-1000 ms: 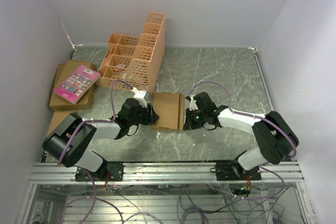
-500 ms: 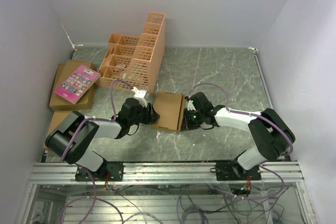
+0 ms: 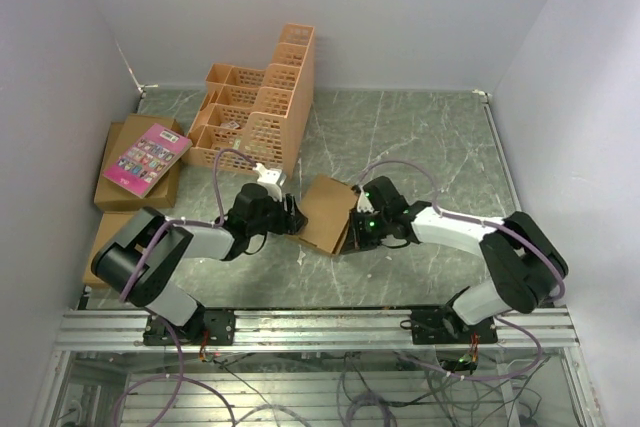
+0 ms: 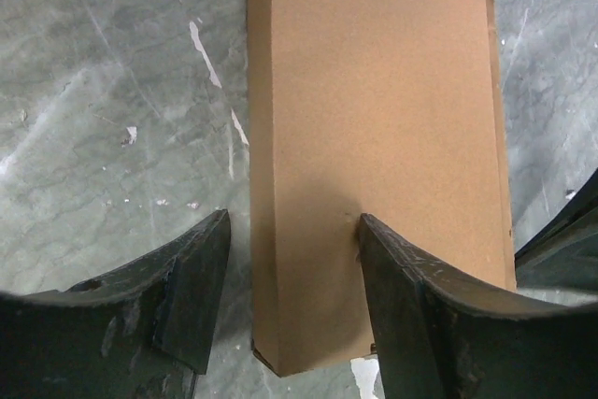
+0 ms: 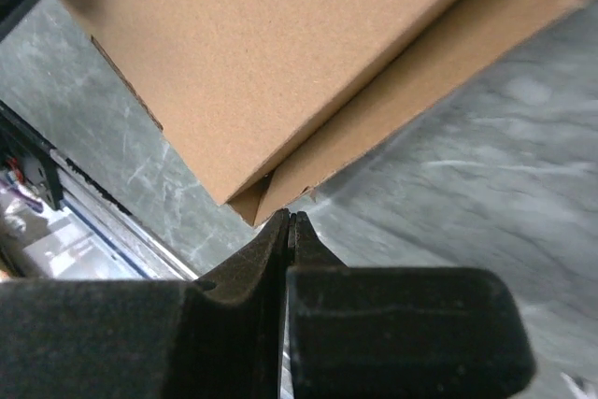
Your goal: Fold the paper box
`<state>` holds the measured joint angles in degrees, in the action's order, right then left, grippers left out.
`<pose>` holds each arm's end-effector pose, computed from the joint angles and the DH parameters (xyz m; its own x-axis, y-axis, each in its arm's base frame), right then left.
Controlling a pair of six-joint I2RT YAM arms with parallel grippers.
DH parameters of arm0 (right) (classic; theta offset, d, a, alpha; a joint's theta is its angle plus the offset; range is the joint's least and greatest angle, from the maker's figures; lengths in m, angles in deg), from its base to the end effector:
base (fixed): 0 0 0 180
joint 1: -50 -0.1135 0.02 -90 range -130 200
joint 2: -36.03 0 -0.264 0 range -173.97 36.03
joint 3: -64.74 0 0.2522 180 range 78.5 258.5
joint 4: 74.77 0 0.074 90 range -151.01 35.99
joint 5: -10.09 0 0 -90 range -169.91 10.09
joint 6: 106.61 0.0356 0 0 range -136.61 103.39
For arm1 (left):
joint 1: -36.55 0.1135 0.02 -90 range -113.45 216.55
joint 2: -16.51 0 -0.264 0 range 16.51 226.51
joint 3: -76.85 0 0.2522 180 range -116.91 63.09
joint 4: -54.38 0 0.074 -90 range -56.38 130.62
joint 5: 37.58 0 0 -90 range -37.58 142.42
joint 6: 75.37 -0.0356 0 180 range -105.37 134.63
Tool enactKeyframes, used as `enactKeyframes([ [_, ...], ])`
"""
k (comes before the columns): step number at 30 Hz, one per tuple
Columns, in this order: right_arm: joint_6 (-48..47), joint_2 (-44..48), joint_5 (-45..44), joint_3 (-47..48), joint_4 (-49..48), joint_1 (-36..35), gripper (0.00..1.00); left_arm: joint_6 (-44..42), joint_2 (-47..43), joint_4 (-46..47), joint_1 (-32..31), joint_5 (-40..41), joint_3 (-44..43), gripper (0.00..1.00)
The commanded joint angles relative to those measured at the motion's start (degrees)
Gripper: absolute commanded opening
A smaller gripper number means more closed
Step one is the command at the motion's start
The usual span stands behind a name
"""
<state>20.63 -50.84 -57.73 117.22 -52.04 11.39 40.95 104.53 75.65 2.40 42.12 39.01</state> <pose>0.2040 0.1801 0.1448 -0.9690 -0.0567 -0.2403 -0.1904 0.7914 0.5809 0.2181 -0.1556 0.1309 -0.6609 -0.0788 -0.7463 0.4338 0.7714 -0.4656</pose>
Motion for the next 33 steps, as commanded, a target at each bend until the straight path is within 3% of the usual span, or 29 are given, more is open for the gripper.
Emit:
enactKeyframes([
  [1, -11.51, 6.11, 0.14, -1.41, 3.77, 4.69, 0.00, -0.64, -1.75, -7.93, -0.57, -0.28, 0.16, 0.71],
  [8, -28.53, 11.49, 10.88, 1.30, 13.09, 16.70, 0.06, 1.18, -13.54, -16.30, -0.57, 2.95, 0.18, 0.76],
  [11, -40.19, 9.60, 19.30, 11.10, 16.82, 21.22, 0.17, 2.43, -19.30, -22.47, -0.60, 4.44, 0.22, 0.76],
  [13, -48.48, 6.04, 21.32, 19.02, 21.72, 22.34, 0.34, 3.55, -22.96, -27.27, -0.61, 5.93, 0.02, 0.76],
  [14, -52.60, 3.18, 19.81, 23.99, 25.78, 22.43, 0.38, 4.34, -24.59, -29.60, -0.64, 6.54, -0.03, 0.74],
  [16, -58.38, -3.57, 16.96, 31.89, 30.99, 22.52, 0.40, 6.36, -27.41, -34.24, -0.65, 8.04, -0.21, 0.62],
  [18, -61.00, -10.52, 13.17, 37.27, 32.07, 22.57, 0.35, 8.39, -30.20, -38.53, -0.65, 8.84, -0.28, 0.43],
  [20, -61.71, -14.99, 10.72, 41.84, 30.68, 22.66, 0.15, 10.86, -33.50, -42.39, -0.73, 9.19, 0.15, 0.14],
  [21, -60.82, -16.58, 10.46, 43.34, 28.53, 22.71, 0.11, 12.09, -34.84, -43.93, -0.70, 8.85, 0.53, 0.09],
  [24, -57.46, -21.24, 9.84, 47.87, 22.50, 22.53, 0.00, 14.87, -37.12, -47.13, -0.98, 5.97, 1.42, 0.07],
  [29, -56.22, -28.09, 12.60, 51.74, 18.76, 21.95, 0.00, 16.28, -34.87, -44.94, -1.91, 2.78, 2.50, 0.07],
  [33, -57.33, -33.87, 13.98, 52.39, 19.42, 19.90, 0.00, 16.07, -26.77, -39.76, -2.74, 1.92, 1.85, 0.11],
])
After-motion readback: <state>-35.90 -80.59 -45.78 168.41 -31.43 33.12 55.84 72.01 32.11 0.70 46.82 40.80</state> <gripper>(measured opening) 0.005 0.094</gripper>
